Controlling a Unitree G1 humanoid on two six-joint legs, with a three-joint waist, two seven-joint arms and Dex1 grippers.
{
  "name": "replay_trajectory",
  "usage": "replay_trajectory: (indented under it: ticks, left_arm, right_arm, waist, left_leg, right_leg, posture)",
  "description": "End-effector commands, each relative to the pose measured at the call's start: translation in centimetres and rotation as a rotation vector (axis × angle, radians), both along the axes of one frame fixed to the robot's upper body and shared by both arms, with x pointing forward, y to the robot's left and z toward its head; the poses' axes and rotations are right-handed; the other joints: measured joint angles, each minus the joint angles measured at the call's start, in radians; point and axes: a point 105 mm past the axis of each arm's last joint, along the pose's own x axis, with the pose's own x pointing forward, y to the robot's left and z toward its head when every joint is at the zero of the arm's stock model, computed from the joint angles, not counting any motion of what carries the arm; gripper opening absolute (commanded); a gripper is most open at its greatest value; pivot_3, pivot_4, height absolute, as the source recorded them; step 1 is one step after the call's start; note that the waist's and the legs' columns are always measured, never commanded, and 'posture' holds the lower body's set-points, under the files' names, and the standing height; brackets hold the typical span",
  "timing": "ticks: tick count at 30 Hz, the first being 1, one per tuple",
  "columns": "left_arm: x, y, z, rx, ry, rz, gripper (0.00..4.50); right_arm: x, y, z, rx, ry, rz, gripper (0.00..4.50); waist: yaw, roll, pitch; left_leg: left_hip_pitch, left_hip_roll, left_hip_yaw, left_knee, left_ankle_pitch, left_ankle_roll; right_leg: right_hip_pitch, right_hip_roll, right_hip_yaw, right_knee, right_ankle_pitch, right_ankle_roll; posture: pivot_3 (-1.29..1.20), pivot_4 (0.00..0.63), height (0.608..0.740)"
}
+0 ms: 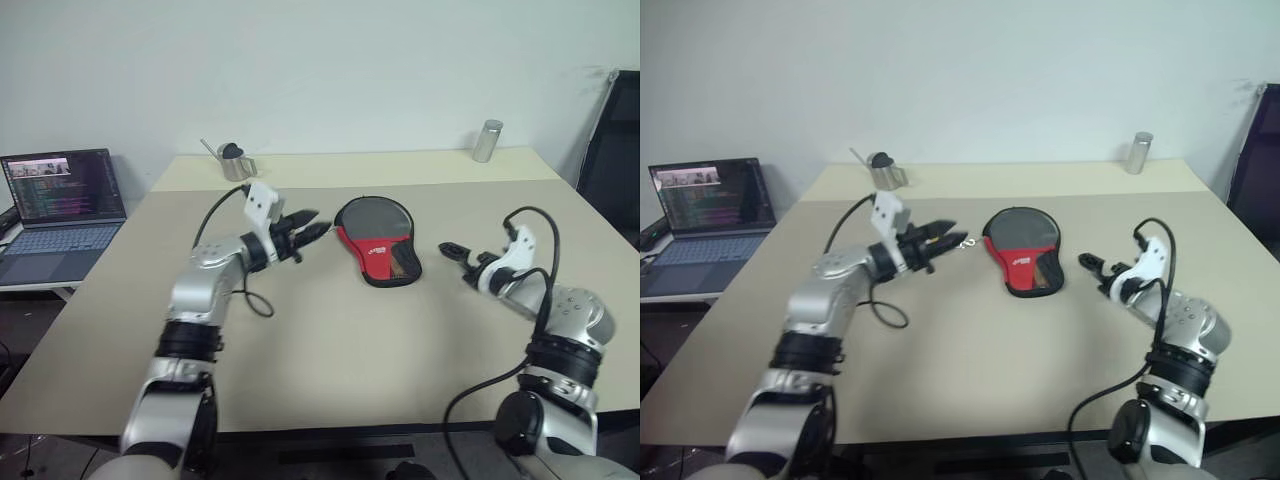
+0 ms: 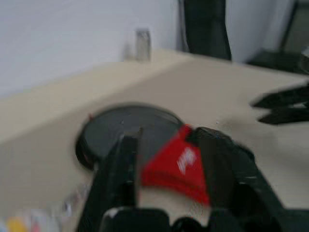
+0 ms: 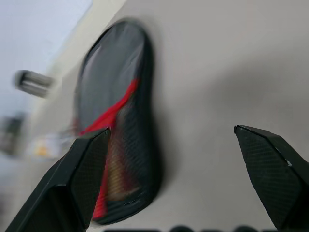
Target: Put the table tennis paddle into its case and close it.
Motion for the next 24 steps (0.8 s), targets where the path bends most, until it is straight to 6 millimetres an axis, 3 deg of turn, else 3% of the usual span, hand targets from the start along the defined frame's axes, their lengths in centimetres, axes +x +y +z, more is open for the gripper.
replay_trajectory:
  ticks: [1,4,9,12,15,20,24]
  left_arm:
    - [-1.2,0.9,1.7,-0.017,0.002,-0.027,3.46]
    - [-2.2,1.9,0.5,0.043,0.051,-0.027,4.47]
    - [-3.6,2.2,-0.5,0.083,0.118,-0.052,4.47]
    - [-2.8,2.9,-0.5,0.142,0.064,0.036,4.47]
    - [-3.7,2.4,-1.2,0.192,0.058,-0.018,4.47]
    - [-4.5,2.1,-1.8,0.213,0.059,-0.035,4.47]
    - [-4.2,2.1,-1.6,0.206,0.050,-0.019,4.47]
  right_arm:
    - [0.2,0.8,1.4,0.065,-0.049,0.028,4.50]
    - [0.2,1.8,0.1,0.070,-0.005,0.040,4.50]
    - [0.5,2.7,-0.9,0.065,0.015,0.046,4.50]
    - [0.7,3.8,-1.6,0.069,0.035,0.065,4.50]
    - [1.0,5.2,-2.0,0.079,0.041,0.089,4.50]
    - [1.6,7.6,-1.3,0.163,0.024,0.122,4.50]
    - [1.9,8.2,-0.9,0.174,0.017,0.137,4.50]
  waist:
    - [0.005,0.000,0.000]
    - [0.006,0.000,0.000]
    - [0.004,0.000,0.000]
    - [0.002,0.000,-0.001]
    - [-0.010,-0.001,-0.001]
    - [-0.022,-0.001,-0.001]
    - [-0.023,-0.001,-0.001]
  left_leg:
    - [0.000,0.000,0.000,0.000,0.000,0.000]
    - [0.000,0.000,-0.001,0.000,0.000,0.000]
    - [0.000,0.000,0.000,0.000,0.000,0.000]
    - [0.001,0.000,0.000,0.000,0.000,0.000]
    - [0.005,0.000,0.000,0.000,0.000,0.000]
    - [0.016,0.001,0.005,-0.003,-0.002,0.004]
    - [0.018,0.004,0.005,-0.003,-0.002,0.004]
  right_leg:
    - [0.000,0.000,0.000,0.000,0.000,0.000]
    - [0.001,0.000,-0.001,0.000,0.000,0.000]
    - [0.001,0.000,0.000,0.000,0.000,0.000]
    - [0.001,0.000,0.000,0.001,0.000,0.000]
    - [0.003,0.000,0.001,0.002,0.000,0.000]
    - [0.012,0.002,0.007,0.002,0.000,0.000]
    - [0.012,0.005,0.008,0.002,0.001,-0.001]
  posture:
    - [0.00,0.150,0.740]
    - [0.00,0.150,0.740]
    - [0.00,0.150,0.740]
    - [0.00,0.150,0.740]
    - [0.00,0.150,0.740]
    - [0.00,0.150,0.740]
    - [0.00,0.150,0.740]
